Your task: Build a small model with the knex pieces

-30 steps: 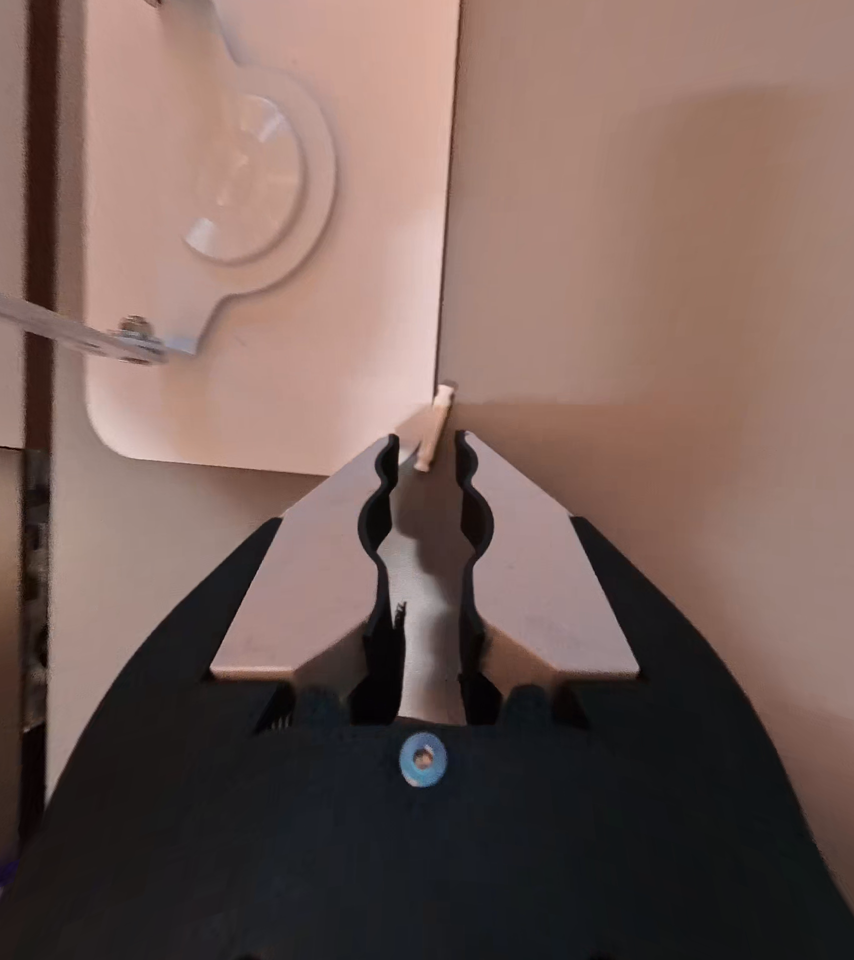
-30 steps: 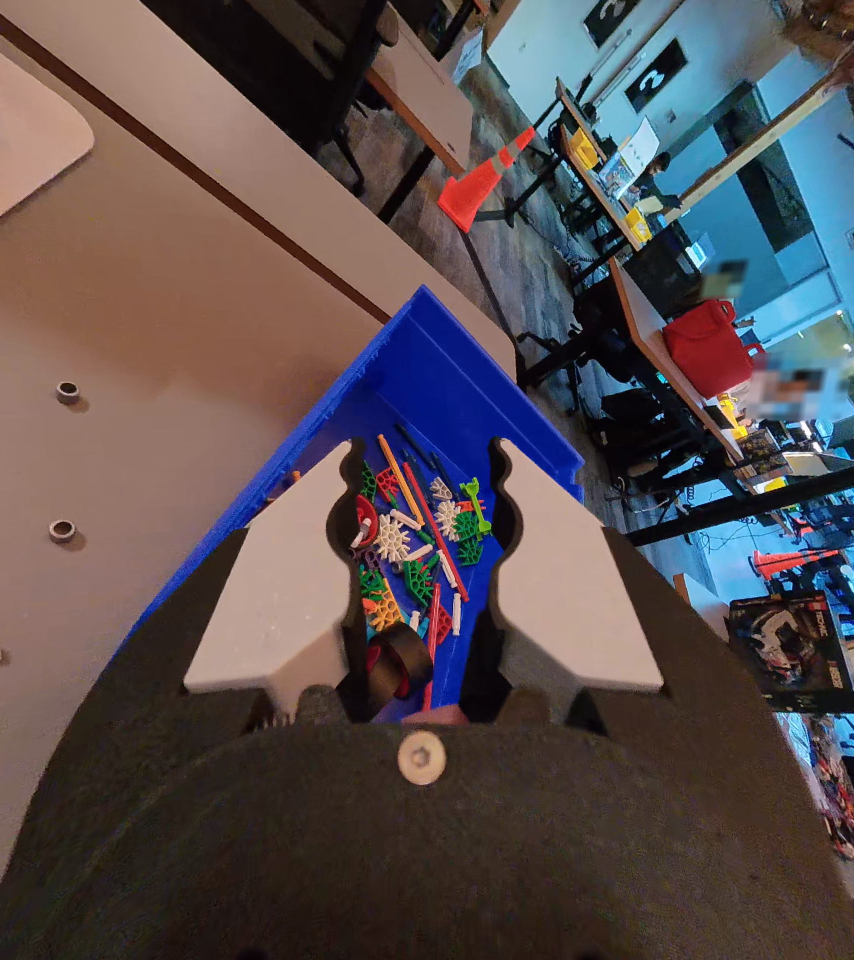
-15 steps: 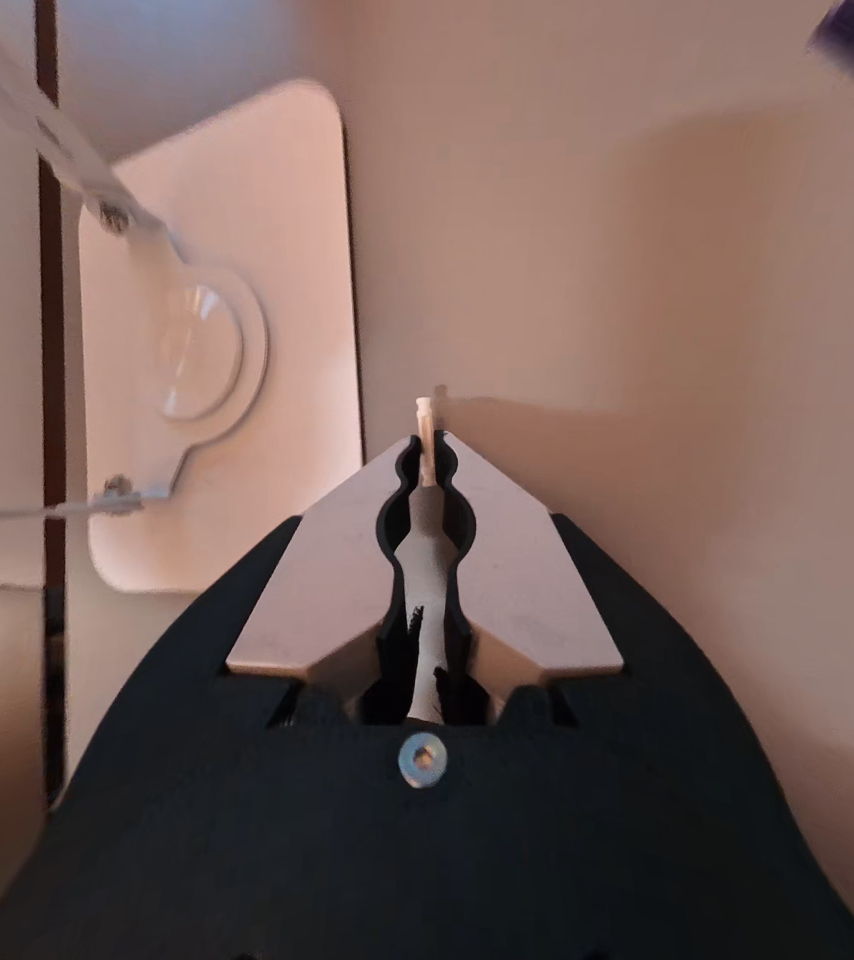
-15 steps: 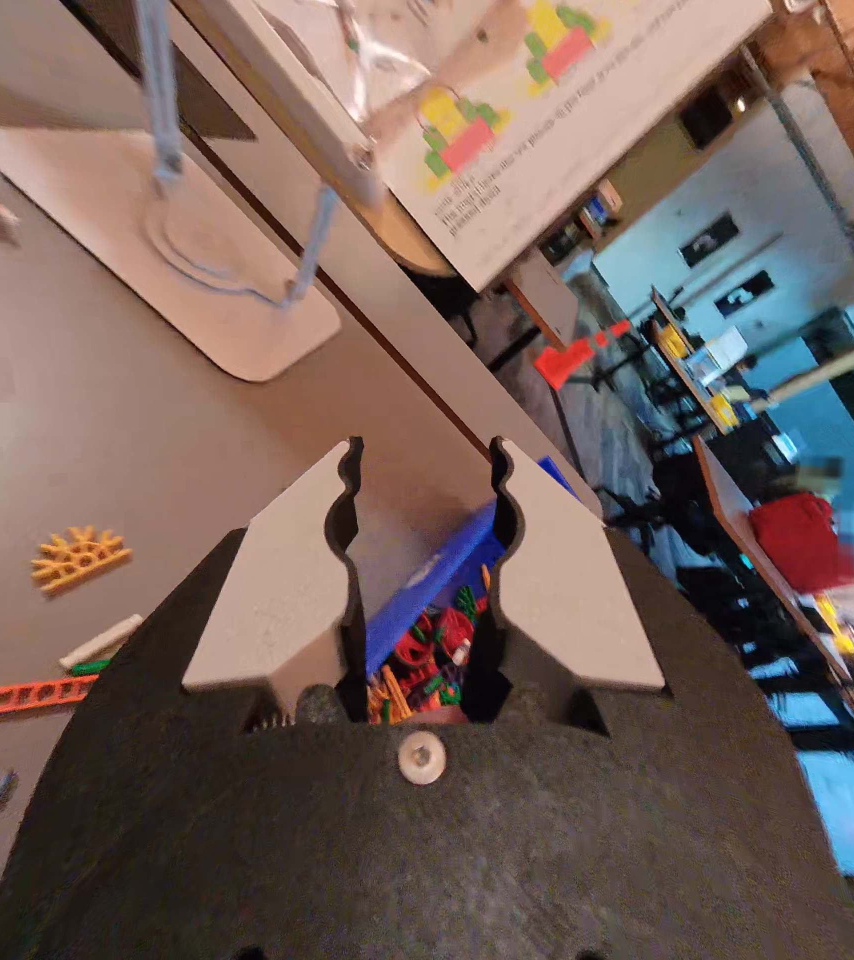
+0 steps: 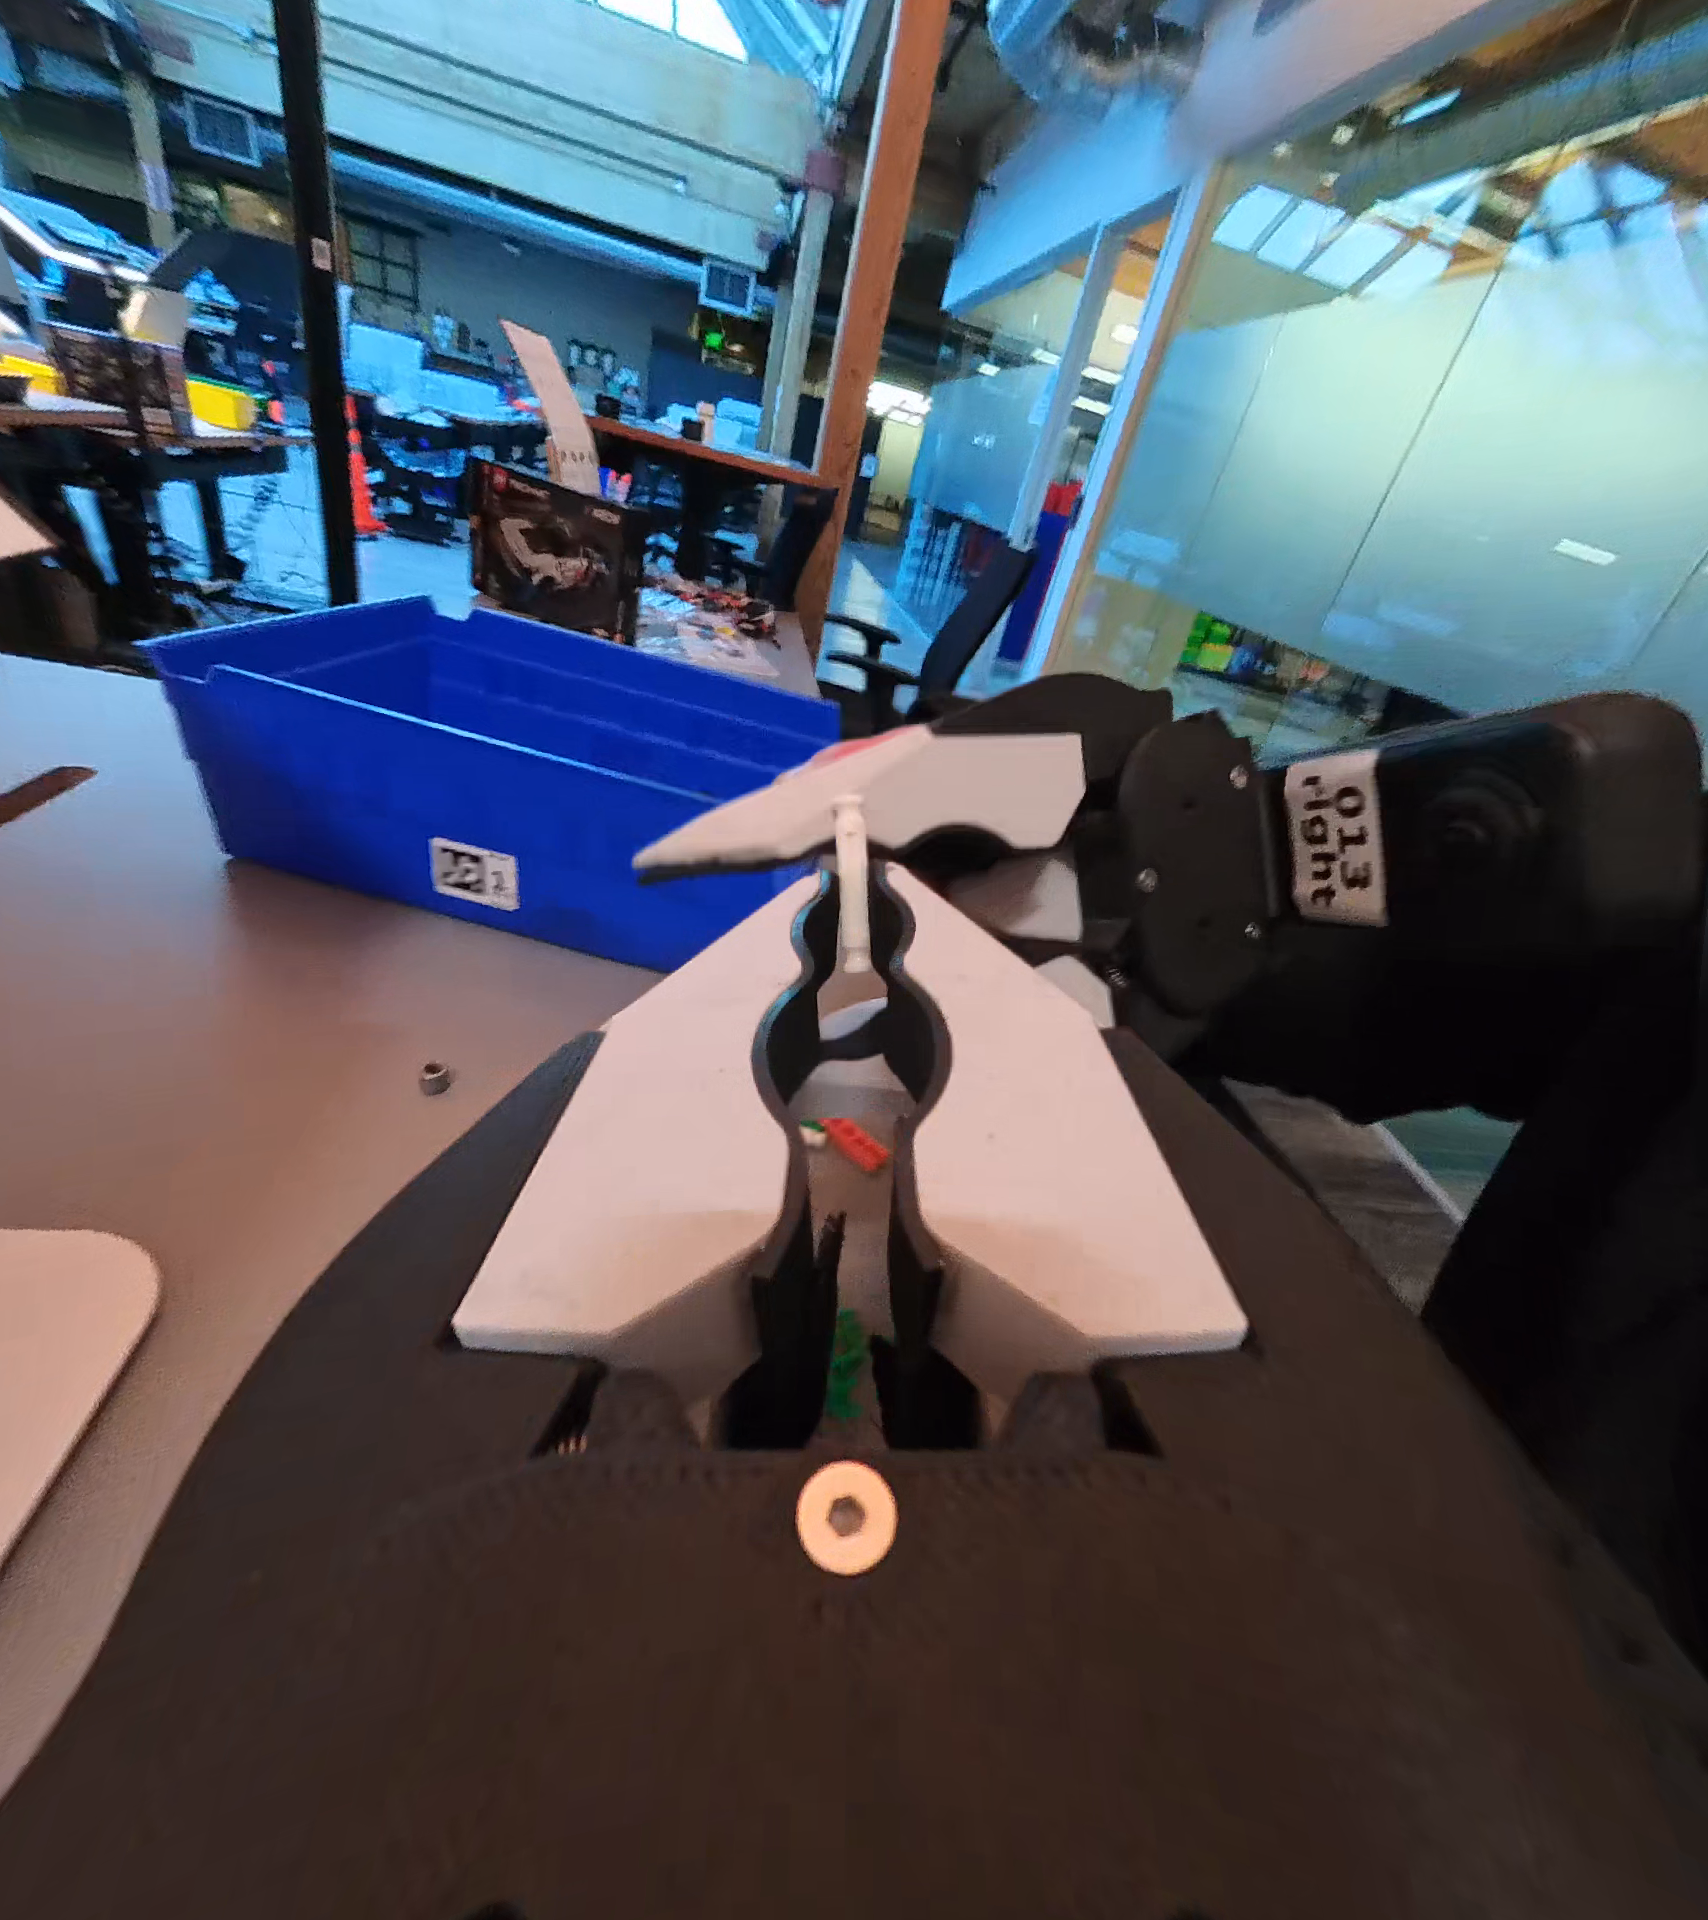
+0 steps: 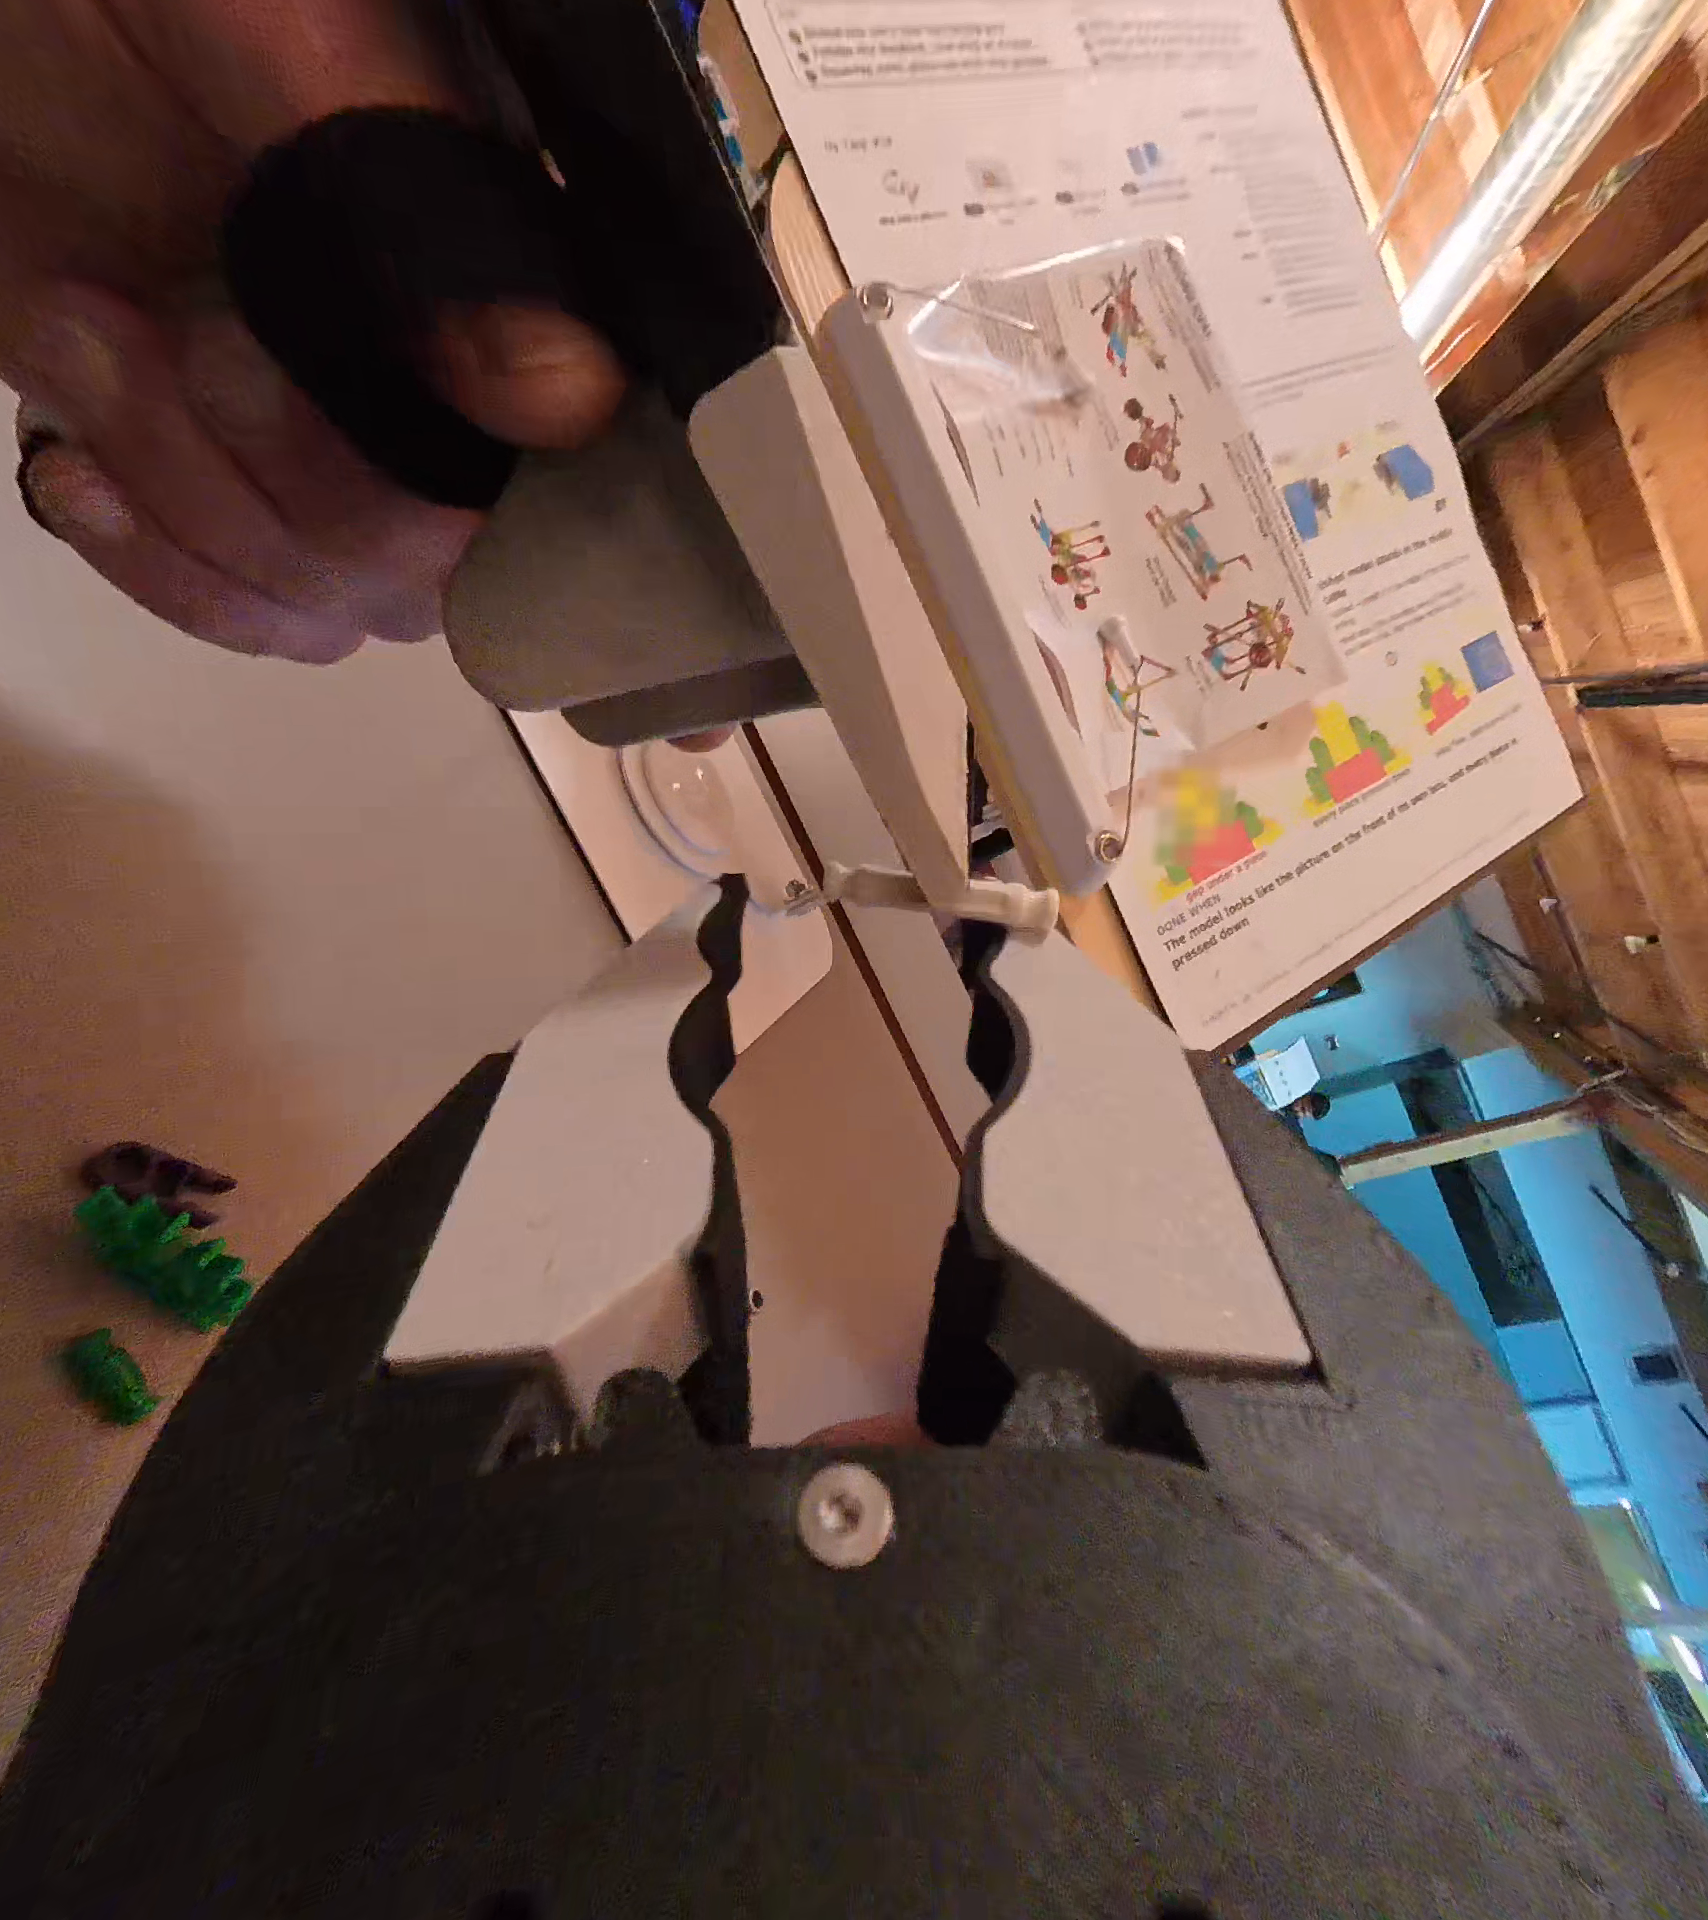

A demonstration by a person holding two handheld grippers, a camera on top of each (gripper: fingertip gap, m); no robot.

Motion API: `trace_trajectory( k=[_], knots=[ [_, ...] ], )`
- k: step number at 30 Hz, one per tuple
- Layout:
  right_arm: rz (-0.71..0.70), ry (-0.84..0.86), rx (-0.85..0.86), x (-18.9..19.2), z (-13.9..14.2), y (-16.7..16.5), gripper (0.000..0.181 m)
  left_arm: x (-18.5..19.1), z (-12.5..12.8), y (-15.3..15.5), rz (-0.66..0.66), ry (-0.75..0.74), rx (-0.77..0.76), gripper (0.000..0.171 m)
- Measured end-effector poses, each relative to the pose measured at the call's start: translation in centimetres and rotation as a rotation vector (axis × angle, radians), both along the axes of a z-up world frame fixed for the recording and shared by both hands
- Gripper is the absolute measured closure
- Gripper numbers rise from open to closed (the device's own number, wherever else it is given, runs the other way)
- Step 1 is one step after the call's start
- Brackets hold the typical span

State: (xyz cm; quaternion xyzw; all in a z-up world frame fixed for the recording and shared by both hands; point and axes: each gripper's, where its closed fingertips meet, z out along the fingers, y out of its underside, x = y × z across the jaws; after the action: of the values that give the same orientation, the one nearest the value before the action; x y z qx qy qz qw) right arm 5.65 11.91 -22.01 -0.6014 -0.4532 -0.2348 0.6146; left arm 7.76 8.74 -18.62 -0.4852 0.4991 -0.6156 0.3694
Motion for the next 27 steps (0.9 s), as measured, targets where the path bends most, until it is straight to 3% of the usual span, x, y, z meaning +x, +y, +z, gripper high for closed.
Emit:
trace_trajectory(
  k=[3,5,7,12,18,20,23,27],
  knots=[
    [-0.008,0.026,0.035,0.2,0.7,-0.3,0.147,0.1,0.2,-0.5,-0.019,-0.016,-0.023,0.168],
    [-0.021,0.048,0.031,0.4,0.9,-0.2,0.126,0.2,0.0,-0.5,-0.026,-0.011,-0.049,0.168],
    [-0.022,0.049,0.065,0.5,1.4,-0.4,0.119,0.2,-0.1,0.1,0.001,-0.021,-0.061,0.169],
    [-0.004,0.000,0.096,0.1,1.6,-0.8,0.146,0.5,-0.5,-0.3,-0.025,-0.013,-0.089,0.168],
    [-0.035,-0.005,0.098,1.7,2.5,-0.8,0.146,0.6,-0.4,0.4,0.022,-0.022,-0.075,0.160],
    [-0.094,0.011,0.100,4.3,3.7,-0.6,0.146,0.1,-0.3,0.4,0.016,0.003,-0.005,0.153],
    [-0.258,0.052,0.094,11.5,5.2,0.1,0.146,-0.5,0.7,0.8,0.054,0.016,0.091,0.152],
    [-0.520,0.131,0.003,22.0,4.4,0.5,0.146,-0.9,0.7,1.9,0.119,0.058,0.199,0.153]
  ],
)
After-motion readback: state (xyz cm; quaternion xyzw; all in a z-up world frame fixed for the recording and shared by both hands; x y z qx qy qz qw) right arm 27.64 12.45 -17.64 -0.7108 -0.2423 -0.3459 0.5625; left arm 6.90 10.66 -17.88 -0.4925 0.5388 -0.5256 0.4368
